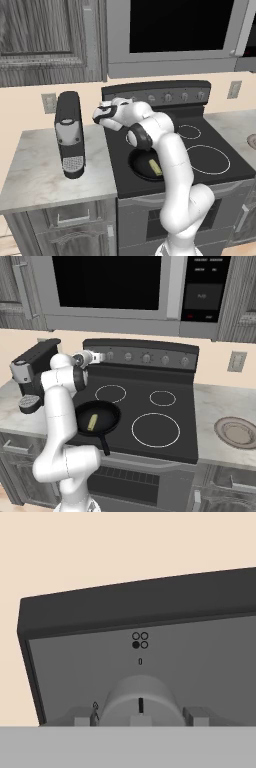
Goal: Pick up the butter stick and place it in the pan. Then turn on the burner for the pan.
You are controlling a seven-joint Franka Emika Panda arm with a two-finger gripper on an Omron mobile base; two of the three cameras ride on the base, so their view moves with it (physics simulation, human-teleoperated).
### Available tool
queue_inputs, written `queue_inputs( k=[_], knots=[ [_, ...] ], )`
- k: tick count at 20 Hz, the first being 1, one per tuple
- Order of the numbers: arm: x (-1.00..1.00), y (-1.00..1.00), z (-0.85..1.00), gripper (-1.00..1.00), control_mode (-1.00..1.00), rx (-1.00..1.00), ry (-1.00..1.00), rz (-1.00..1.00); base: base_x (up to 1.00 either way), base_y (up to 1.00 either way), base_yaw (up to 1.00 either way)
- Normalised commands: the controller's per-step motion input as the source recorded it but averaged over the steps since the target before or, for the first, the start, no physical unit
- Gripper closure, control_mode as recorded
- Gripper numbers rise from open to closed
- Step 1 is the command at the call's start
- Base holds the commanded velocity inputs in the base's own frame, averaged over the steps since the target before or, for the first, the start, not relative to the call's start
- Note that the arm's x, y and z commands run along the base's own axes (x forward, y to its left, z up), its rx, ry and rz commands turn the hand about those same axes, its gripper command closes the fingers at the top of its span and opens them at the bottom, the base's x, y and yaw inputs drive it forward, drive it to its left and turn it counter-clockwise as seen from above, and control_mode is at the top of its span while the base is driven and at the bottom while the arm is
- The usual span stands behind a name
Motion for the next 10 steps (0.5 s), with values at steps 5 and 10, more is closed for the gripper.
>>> queue_inputs(
  k=[5, 10],
  knots=[
    [0.0, -0.03, 0.0, 1.0, -1.0, -0.07, 0.0, 0.03, 0.0, 0.0, 0.0],
    [0.0, 0.0, 0.0, 1.0, -1.0, -0.09, 0.02, 0.0, 0.0, 0.0, 0.0]
  ],
)
